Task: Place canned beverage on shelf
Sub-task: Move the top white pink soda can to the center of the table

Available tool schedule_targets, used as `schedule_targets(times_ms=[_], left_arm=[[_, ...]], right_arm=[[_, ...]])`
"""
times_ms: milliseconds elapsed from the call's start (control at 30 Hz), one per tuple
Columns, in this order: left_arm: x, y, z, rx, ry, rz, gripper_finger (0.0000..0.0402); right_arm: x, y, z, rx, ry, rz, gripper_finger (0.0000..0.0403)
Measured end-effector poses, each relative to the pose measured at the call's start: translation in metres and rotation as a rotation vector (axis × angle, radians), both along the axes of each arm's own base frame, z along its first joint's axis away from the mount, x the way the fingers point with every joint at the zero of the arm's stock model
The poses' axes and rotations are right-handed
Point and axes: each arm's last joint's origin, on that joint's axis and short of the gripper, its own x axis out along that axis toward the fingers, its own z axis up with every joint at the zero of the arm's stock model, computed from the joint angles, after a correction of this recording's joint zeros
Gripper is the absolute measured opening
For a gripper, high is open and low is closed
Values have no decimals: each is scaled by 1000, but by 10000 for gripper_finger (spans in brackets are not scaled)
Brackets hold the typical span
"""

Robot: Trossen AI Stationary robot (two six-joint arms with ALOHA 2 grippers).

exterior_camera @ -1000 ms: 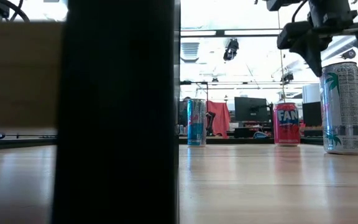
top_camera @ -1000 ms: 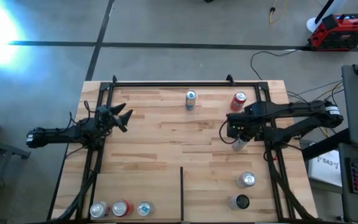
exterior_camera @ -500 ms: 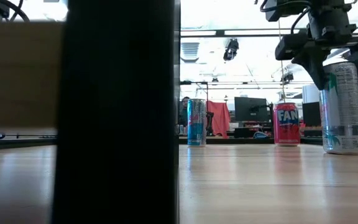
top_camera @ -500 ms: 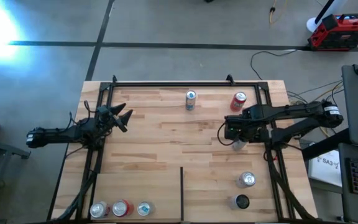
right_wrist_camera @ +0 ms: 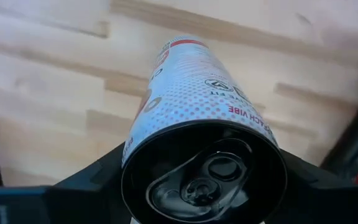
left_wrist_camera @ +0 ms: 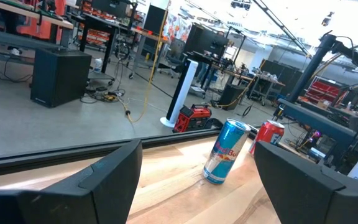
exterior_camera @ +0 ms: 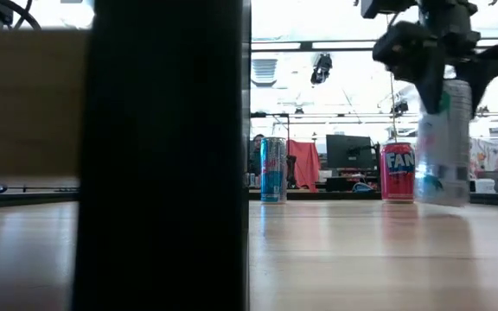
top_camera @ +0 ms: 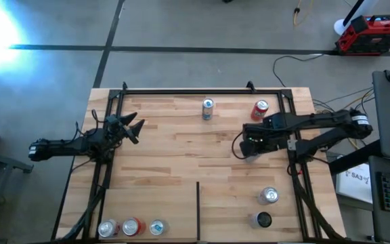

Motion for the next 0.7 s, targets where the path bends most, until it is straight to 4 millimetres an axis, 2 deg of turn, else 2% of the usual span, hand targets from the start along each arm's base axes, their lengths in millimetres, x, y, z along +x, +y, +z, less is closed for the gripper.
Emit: schedule_targets(times_ms=[167,400,700], left_arm=[[0,0,0,0,-1,0,294],[0,0,0,0,0,0,294],[0,0,0,0,0,0,294]], right_arm=[[19,0,4,-23,-10,182,237],[57,-1,4,-25,67,460,239],[107,-1,16,-82,0,722,249]])
